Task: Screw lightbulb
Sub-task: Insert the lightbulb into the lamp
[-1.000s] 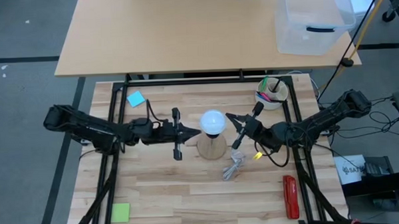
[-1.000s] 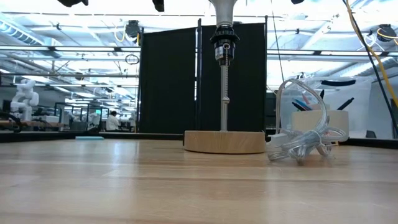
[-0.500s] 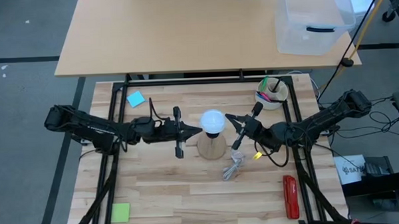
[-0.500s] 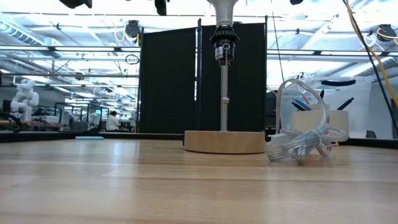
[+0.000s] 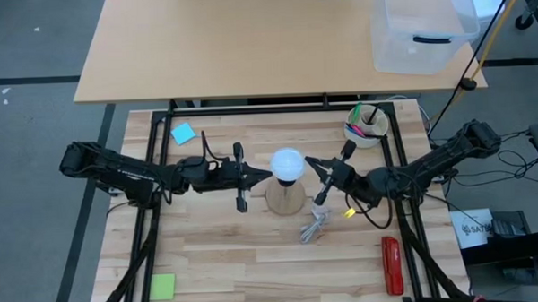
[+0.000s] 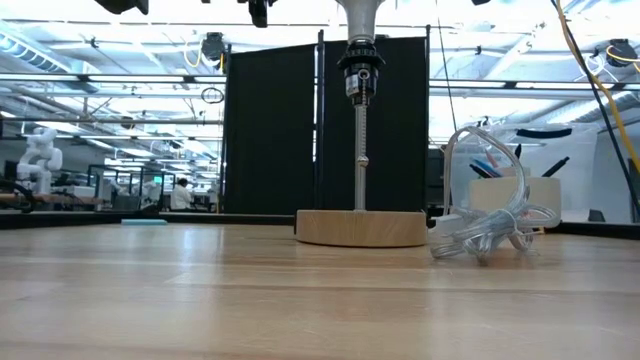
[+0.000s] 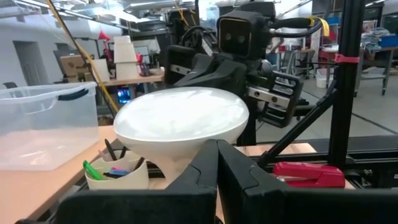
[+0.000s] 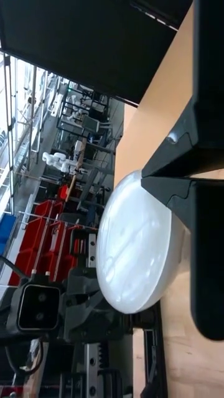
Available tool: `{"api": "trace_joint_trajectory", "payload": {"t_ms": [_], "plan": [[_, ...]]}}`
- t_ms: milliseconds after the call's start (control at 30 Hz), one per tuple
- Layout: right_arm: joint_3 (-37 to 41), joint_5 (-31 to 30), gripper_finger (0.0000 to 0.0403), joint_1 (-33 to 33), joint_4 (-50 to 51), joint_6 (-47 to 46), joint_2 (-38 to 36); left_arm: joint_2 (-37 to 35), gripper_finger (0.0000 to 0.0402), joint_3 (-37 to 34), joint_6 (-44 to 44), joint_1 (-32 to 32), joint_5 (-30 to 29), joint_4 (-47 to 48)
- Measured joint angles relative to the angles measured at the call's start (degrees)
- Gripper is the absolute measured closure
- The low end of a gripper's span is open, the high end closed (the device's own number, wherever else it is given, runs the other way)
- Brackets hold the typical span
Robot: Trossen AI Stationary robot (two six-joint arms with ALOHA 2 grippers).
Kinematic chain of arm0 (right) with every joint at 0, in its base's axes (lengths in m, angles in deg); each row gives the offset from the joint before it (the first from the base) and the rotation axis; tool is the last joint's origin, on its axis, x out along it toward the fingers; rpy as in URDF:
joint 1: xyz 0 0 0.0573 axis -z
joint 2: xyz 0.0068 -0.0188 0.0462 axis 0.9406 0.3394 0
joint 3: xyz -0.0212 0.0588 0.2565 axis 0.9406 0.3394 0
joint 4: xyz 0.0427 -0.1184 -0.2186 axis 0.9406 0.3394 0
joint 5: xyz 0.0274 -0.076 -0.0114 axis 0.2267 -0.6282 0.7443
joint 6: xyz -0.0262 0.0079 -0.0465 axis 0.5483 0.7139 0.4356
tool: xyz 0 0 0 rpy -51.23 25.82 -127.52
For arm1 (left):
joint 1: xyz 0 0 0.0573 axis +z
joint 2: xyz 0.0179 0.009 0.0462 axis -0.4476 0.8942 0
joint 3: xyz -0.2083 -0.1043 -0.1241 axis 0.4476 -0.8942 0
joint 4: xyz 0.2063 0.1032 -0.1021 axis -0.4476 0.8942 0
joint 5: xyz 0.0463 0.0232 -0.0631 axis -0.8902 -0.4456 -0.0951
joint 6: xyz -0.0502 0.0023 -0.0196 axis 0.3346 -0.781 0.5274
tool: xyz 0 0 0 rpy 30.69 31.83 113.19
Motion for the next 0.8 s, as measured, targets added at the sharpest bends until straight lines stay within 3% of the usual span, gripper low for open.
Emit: {"api": "trace_joint_trajectory", "payload": {"t_ms": [800], "plan": [[-0.11,2.81,0.0403,-3.87,2.13,-2.12,0.11,-0.02,0.0401,-0.02,1.56,2.73,-1.04,0.47]]}}
